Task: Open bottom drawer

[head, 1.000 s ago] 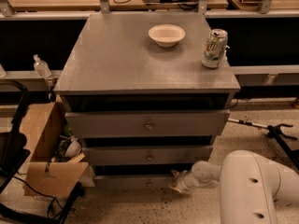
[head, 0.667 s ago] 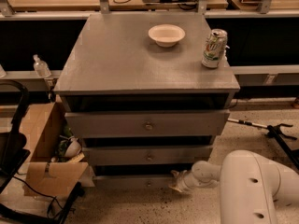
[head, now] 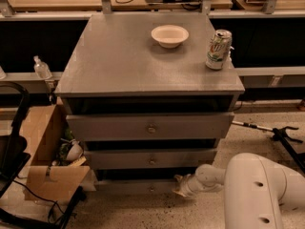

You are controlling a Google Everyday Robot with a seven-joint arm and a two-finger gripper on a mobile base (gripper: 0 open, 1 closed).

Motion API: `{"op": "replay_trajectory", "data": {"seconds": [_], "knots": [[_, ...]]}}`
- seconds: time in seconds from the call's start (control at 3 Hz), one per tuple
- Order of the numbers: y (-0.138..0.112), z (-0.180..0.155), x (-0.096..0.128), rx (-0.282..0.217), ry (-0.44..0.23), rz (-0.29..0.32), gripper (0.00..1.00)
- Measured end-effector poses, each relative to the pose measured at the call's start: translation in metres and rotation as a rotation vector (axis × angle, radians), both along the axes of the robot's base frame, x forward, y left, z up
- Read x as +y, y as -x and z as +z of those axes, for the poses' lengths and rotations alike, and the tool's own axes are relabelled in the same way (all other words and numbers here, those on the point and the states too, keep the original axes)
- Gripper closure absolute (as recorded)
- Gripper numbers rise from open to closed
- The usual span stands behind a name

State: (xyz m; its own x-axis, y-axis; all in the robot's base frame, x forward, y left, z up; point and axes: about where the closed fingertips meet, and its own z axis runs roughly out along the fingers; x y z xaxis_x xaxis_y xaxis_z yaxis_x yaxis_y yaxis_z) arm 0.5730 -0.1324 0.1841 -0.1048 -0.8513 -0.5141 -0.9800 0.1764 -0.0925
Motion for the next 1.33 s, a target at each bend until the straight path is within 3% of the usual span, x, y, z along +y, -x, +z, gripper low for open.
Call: {"op": "replay_trajectory", "data": {"seconds": [0.67, 1.33], "knots": [[0.0000, 0.0000, 0.0000, 0.000, 0.000, 0.000, 0.98], [0.0000, 0.0000, 0.0000, 0.000, 0.000, 0.000, 0.52]]}}
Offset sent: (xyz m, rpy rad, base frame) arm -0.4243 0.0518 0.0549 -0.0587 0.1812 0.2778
